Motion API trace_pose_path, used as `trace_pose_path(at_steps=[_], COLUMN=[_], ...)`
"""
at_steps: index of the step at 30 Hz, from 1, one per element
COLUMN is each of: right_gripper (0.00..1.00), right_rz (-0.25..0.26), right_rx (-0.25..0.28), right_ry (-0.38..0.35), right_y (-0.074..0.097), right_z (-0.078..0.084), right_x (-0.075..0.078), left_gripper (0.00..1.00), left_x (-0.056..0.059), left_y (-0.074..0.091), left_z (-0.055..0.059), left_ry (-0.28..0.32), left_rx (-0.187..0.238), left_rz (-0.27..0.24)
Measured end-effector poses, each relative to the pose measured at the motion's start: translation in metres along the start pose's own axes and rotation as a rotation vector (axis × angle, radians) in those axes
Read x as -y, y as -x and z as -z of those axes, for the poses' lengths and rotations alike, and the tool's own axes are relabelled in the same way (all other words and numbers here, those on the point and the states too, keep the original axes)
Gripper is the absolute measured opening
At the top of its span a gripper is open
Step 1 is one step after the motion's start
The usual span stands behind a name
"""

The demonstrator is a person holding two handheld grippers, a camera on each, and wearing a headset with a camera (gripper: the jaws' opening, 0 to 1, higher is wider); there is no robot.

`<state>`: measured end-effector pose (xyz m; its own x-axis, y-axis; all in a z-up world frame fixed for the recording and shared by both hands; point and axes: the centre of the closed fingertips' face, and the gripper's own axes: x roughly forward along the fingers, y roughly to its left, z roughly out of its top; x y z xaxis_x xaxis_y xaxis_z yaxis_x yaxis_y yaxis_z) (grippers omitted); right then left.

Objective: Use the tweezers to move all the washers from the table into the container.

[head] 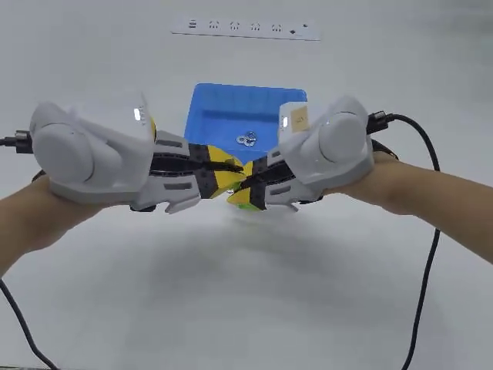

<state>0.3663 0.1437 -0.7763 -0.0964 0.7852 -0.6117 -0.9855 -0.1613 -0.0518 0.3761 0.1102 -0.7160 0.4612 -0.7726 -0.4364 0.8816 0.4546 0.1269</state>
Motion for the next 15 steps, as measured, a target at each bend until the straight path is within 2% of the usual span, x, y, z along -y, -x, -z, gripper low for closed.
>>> trace_pose_path(at_steps=[2, 6, 10, 12, 15], right_gripper=[0.10, 0.10, 0.10, 0.10, 0.10], right_rz=[0.005, 0.018, 0.029, 0.032, 0.041], right_rx=[0.008, 0.009, 0.017, 0.021, 0.033], right_ry=[-0.001, -0.002, 0.002, -0.001, -0.010], right_y=[0.001, 0.004, 0.009, 0.012, 0.016], right_z=[-0.001, -0.002, -0.008, -0.010, -0.015], right_x=[0.000, 0.001, 0.001, 0.001, 0.001], left_gripper=[0.09, 0.20, 0.29, 0.34, 0.51], left_x=[0.000, -0.003, 0.001, 0.005, 0.007], left_y=[0.000, 0.005, 0.012, 0.016, 0.021], left_z=[-0.002, -0.014, -0.022, -0.024, -0.022], left_ry=[0.003, 0.026, 0.017, 0.046, 0.069], left_rx=[0.006, 0.045, 0.065, 0.079, 0.070], left_rz=[-0.003, -0.023, -0.029, -0.022, -0.051])
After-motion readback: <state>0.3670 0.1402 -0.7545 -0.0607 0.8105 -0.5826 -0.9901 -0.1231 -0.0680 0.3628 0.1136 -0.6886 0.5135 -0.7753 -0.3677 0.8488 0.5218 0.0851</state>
